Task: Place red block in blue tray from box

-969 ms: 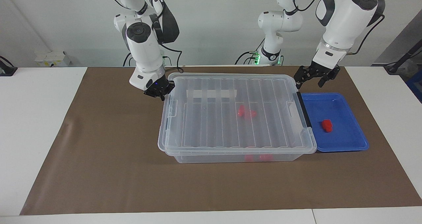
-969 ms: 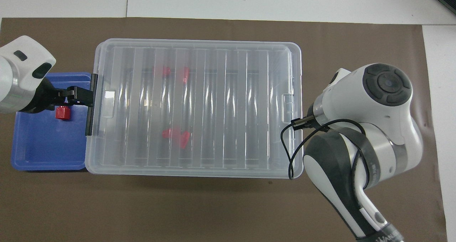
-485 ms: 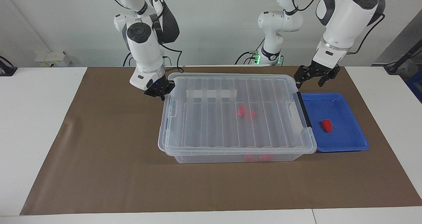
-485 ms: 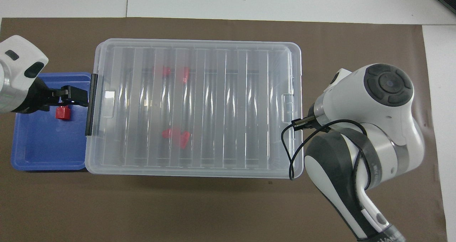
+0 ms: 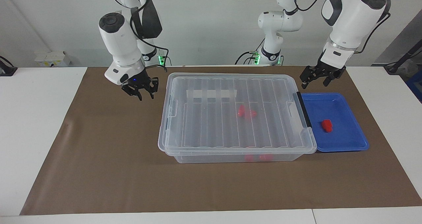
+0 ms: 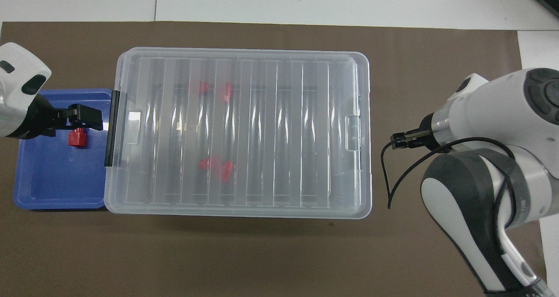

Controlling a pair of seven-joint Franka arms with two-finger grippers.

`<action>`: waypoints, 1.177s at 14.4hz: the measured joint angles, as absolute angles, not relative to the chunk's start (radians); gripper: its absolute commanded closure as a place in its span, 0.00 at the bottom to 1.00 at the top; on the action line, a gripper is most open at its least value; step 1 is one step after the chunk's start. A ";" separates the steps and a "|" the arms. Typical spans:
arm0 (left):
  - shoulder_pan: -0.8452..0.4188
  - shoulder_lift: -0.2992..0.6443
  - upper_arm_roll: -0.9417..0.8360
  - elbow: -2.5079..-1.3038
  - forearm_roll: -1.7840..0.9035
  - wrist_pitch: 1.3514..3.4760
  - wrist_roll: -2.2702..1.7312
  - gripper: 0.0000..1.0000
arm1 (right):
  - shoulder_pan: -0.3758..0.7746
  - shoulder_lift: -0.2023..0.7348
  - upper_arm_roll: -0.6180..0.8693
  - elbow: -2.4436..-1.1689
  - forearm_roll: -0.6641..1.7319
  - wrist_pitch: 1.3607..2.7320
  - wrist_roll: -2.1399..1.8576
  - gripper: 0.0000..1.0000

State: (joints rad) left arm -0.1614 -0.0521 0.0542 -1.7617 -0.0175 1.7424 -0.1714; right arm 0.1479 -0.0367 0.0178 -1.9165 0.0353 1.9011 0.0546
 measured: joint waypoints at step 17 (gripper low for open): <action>-0.161 -0.052 0.054 -1.762 -0.017 1.742 -0.171 0.00 | 0.002 -0.031 0.019 -1.574 -0.024 1.608 0.054 0.00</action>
